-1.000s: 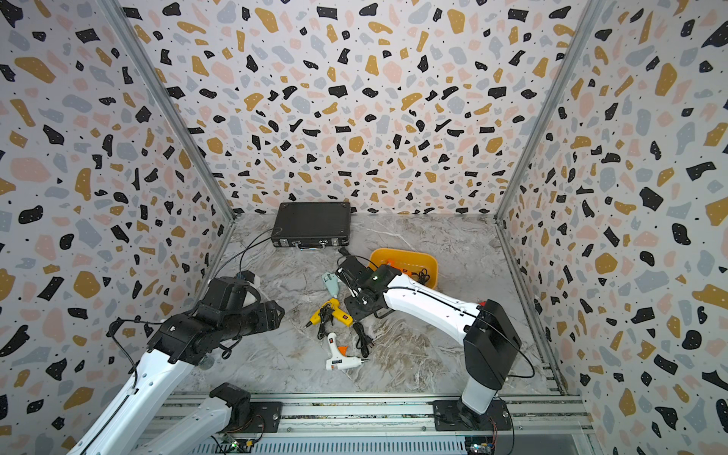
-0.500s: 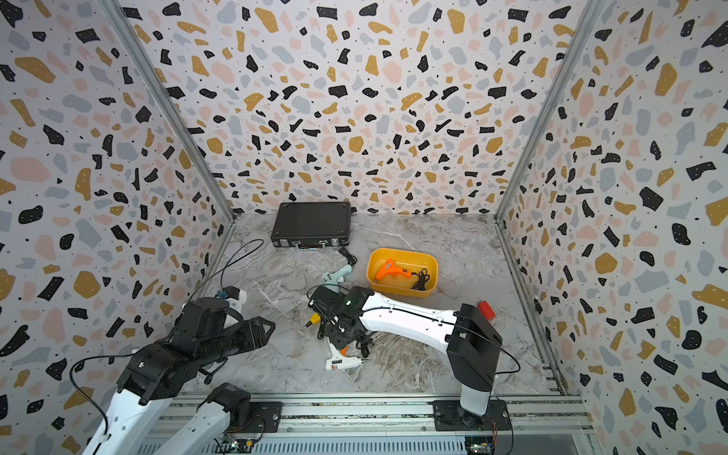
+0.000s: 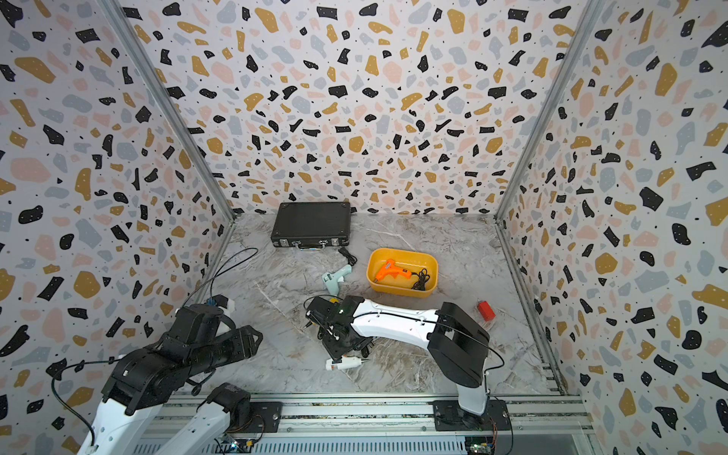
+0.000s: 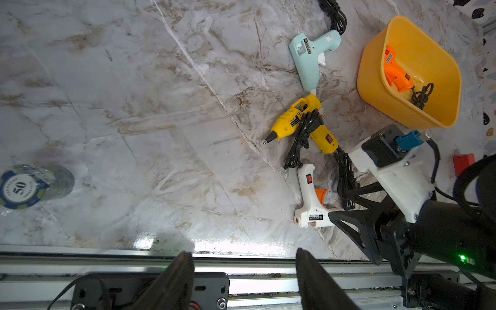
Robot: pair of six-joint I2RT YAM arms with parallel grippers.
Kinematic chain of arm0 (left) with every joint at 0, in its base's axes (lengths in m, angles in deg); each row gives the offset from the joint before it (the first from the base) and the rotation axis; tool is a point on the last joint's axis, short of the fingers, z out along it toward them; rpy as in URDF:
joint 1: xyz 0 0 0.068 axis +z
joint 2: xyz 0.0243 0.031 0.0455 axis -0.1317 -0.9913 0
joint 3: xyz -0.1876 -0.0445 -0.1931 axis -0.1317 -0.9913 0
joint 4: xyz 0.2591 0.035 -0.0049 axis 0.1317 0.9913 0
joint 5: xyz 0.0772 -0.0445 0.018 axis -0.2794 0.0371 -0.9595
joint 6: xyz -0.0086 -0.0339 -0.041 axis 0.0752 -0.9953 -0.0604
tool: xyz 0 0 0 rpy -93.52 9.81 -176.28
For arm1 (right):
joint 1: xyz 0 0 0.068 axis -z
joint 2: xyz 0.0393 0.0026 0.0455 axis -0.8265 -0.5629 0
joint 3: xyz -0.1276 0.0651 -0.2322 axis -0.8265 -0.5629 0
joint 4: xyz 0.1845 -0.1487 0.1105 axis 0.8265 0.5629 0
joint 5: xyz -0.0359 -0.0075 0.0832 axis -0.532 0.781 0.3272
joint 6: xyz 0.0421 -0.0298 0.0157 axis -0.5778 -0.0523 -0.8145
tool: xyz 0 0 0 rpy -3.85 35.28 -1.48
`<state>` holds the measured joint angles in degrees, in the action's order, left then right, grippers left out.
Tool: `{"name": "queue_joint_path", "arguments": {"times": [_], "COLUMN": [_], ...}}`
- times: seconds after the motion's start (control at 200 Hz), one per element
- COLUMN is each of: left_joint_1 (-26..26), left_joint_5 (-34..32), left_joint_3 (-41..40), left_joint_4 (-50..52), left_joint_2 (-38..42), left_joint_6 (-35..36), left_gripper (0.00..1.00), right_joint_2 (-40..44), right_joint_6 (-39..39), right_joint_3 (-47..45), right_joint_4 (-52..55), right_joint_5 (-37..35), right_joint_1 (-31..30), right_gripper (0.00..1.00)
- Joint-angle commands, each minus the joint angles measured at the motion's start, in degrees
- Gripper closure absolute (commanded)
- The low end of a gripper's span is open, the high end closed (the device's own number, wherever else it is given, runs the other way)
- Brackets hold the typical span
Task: Put the hot melt glue gun into the storage box
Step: Pick up the hot melt adhesive gun from the center of the board.
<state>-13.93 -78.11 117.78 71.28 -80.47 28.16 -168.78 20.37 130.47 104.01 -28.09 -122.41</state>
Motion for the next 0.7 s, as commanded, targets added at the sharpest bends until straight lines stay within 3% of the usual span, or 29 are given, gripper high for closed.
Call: {"name": "queue_joint_path", "arguments": {"times": [0.0, 0.436, 0.696], "left_joint_1": [-0.12, -0.13, -0.18], "left_joint_5": [-1.83, -3.9, -5.47], "left_joint_3": [2.77, 4.92, 6.04], "left_joint_4": [1.89, 5.18, 5.36], "left_joint_2": [-0.21, 0.71, -0.1], "left_joint_6": [-0.27, 2.14, 4.6], "left_gripper": [0.36, 0.35, 0.35], "right_joint_2": [-2.23, -12.32, -14.16], "right_joint_6": [-1.19, -2.99, -5.54], "right_joint_3": [3.3, 13.07, 12.62], "right_joint_4": [-0.55, 3.98, 3.91], "right_joint_5": [0.99, -3.76, -2.55], "right_joint_1": [-0.28, -0.13, 0.14], "right_gripper": [0.4, 0.42, 0.62]}}
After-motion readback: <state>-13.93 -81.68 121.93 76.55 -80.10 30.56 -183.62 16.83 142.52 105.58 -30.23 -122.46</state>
